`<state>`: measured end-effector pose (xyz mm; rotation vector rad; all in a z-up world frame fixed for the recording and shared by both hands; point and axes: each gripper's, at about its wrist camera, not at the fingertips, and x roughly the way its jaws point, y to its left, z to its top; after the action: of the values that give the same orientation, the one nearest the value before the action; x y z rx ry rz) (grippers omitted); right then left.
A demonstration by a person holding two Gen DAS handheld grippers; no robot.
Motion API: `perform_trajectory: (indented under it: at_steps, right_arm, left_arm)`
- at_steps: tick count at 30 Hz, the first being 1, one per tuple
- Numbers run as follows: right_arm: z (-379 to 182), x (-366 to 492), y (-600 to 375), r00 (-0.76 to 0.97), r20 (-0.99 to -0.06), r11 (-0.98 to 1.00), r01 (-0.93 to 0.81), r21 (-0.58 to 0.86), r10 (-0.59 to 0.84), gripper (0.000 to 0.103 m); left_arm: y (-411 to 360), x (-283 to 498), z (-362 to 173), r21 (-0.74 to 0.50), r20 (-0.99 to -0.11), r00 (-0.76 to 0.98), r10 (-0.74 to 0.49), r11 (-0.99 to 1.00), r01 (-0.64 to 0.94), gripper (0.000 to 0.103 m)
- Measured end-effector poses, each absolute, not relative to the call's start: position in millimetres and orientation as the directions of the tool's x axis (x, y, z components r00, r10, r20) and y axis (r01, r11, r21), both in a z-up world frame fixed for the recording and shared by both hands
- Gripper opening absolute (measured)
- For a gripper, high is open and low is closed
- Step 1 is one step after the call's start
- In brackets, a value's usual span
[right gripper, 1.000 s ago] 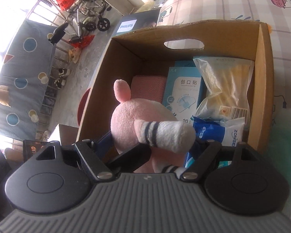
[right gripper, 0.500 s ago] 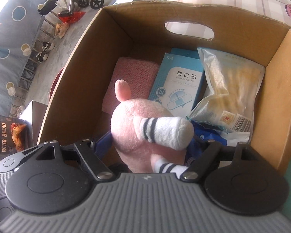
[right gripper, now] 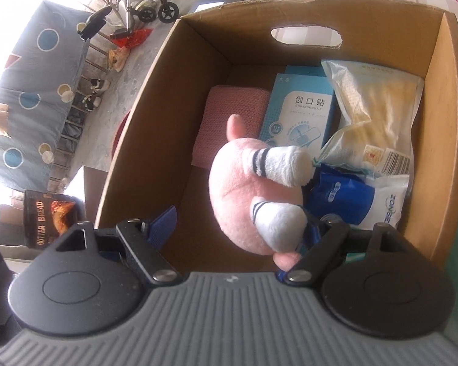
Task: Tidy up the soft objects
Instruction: 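Carry the plush pig with the right gripper and lower it into the box, then open the right gripper to release the pink plush pig in the box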
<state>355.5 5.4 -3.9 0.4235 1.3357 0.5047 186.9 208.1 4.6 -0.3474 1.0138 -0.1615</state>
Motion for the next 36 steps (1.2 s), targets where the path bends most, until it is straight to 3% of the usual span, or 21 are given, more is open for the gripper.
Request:
perform_trajectory:
  at_steps: [7, 11, 16, 23, 28, 36]
  right_arm:
    - [1.6, 345.0, 0.7, 0.126, -0.706, 0.716, -0.076, 0.694, 0.697, 0.082]
    - [6.3, 343.9, 3.8, 0.146, -0.698, 0.711, -0.081, 0.698, 0.701, 0.082]
    - [15.6, 347.8, 1.8, 0.211, -0.729, 0.756, -0.103, 0.646, 0.652, 0.082]
    - [6.8, 359.3, 12.8, 0.251, -0.837, 0.874, -0.127, 0.469, 0.485, 0.082]
    - [-9.1, 369.6, 20.6, 0.231, -0.861, 0.891, -0.099, 0.442, 0.453, 0.082]
    - [33.5, 354.2, -11.6, 0.389, -0.735, 0.818, -0.096, 0.567, 0.555, 0.081]
  left_arm:
    - [212.3, 177.3, 7.2, -0.364, -0.792, 0.537, -0.292, 0.931, -0.03, 0.065]
    - [210.6, 173.1, 10.2, -0.355, -0.784, 0.551, -0.287, 0.935, -0.019, 0.065]
    - [206.1, 166.8, 7.8, -0.343, -0.78, 0.555, -0.288, 0.939, 0.006, 0.065]
    - [190.6, 169.1, -3.3, -0.273, -0.804, 0.533, -0.263, 0.96, 0.061, 0.068]
    - [187.1, 172.0, -10.0, -0.229, -0.814, 0.531, -0.236, 0.97, 0.079, 0.068]
    - [206.5, 204.1, -3.5, -0.202, -0.821, 0.544, -0.173, 0.979, 0.006, 0.067]
